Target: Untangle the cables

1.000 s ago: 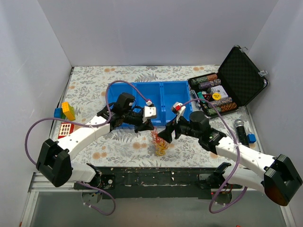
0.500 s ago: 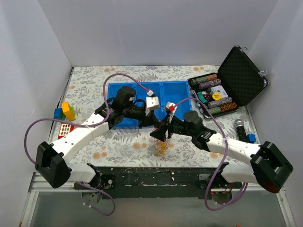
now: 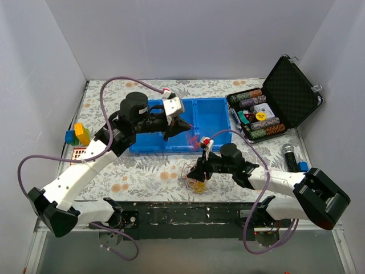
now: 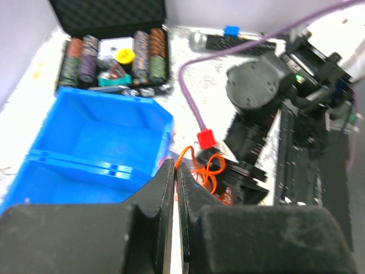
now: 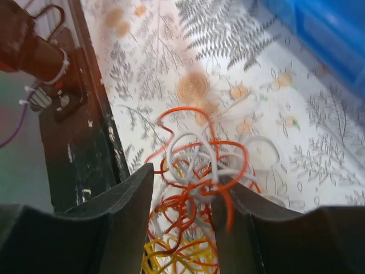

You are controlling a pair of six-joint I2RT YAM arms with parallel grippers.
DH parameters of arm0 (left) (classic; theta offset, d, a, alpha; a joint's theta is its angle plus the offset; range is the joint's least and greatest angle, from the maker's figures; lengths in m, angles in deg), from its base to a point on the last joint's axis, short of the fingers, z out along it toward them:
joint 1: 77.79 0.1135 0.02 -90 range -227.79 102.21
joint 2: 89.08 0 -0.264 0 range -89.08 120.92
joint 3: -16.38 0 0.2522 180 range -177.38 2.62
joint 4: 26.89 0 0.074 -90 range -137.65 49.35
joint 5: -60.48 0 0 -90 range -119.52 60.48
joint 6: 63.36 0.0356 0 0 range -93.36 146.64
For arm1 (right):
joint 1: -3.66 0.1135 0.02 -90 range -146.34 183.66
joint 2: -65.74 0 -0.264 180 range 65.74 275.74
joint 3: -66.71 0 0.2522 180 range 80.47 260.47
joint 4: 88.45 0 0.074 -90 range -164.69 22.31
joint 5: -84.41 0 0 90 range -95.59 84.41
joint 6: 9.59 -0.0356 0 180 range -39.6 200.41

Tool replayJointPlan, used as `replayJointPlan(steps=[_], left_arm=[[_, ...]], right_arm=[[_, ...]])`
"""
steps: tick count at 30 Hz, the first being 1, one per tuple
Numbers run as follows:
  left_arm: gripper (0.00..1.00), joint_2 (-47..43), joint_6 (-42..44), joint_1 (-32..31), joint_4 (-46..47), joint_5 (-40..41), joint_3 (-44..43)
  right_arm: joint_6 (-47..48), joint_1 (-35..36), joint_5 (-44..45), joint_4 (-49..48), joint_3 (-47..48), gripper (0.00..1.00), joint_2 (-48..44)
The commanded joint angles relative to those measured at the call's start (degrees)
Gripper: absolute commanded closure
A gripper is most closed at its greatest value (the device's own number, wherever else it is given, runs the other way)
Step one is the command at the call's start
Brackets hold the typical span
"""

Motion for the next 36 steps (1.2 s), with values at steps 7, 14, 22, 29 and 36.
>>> replayJointPlan(steps=[7, 14, 22, 29, 36], left_arm=[[1.00, -4.07, 3.34, -0.11, 8.02, 17.76, -9.33], [1.00, -3.71, 2.72, -0.20, 7.75, 18.03, -13.21], [1.00, -5.99, 1.32, -0.02, 7.13, 25.30, -8.83], [1.00, -9.59, -7.72, 9.09, 9.69, 33.95, 7.16], [1.00, -10.56, -6.51, 18.34, 14.07, 30.77, 19.47]], right_arm=[[0.36, 0.98, 5.95, 3.88, -7.26, 0.49, -6.79], [1.49, 1.34, 7.27, 6.52, -6.75, 0.51, -8.72], [4.05, 1.25, 8.25, 12.24, 0.46, 0.51, -13.21], [4.13, 1.25, 5.96, 13.20, 3.54, 0.55, -15.05], [4.58, 1.25, 4.55, 14.87, 5.12, 0.60, -14.70]])
